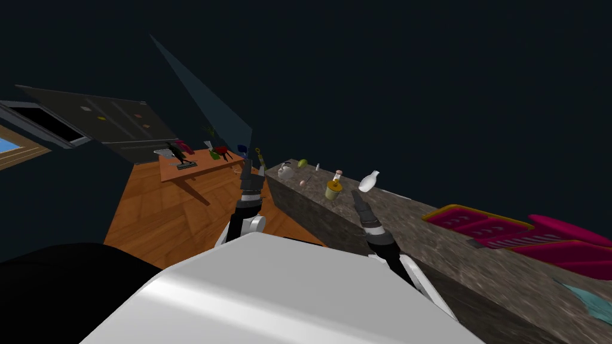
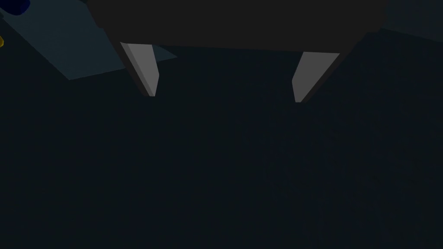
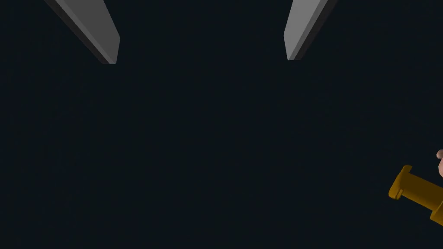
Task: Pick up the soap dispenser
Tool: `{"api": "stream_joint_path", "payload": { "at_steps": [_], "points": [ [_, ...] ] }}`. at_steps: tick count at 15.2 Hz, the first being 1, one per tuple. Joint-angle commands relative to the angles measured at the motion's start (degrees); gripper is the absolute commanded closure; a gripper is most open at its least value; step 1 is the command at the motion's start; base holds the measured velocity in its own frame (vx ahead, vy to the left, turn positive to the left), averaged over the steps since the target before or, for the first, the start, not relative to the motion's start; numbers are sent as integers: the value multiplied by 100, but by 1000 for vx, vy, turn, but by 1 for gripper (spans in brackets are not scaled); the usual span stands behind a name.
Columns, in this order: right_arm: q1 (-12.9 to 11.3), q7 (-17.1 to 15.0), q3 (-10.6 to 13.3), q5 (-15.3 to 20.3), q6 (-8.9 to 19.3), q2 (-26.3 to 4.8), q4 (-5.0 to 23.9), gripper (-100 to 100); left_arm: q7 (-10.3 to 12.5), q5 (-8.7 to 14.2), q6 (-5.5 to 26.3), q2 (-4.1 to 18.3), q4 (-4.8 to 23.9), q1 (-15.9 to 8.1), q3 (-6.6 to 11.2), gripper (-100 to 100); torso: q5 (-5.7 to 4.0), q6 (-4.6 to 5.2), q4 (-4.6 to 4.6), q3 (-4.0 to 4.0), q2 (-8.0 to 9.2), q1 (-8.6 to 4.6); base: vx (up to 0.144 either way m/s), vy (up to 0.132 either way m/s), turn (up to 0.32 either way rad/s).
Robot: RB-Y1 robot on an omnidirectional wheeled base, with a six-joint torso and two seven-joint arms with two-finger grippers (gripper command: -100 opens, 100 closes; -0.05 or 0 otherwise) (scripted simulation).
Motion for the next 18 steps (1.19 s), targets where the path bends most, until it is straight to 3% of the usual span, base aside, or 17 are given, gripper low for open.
{"api": "stream_joint_path", "payload": {
  "at_steps": [1,14,15,17,18],
  "points": [
    [-9,55,-30,132,-79,-286,155,-100,0,0,0,0,0,0,0,0,0,0,0,0,0,0,0,50,75],
    [8,261,-159,639,-395,-1773,715,-100,0,0,0,0,0,0,0,0,1,-1,-2,-4,-7,4,5,53,68],
    [12,315,-194,775,-480,-1955,865,-100,0,0,0,0,0,0,0,0,1,0,-1,-4,-6,1,10,55,103],
    [12,315,-194,775,-480,-2125,865,-100,0,0,0,0,0,0,0,0,1,-2,-2,-5,-8,4,10,51,59],
    [16,371,-230,914,-567,-2312,1020,-100,0,0,0,0,0,0,0,0,1,0,-2,-4,-6,1,11,52,65]
  ]
}}
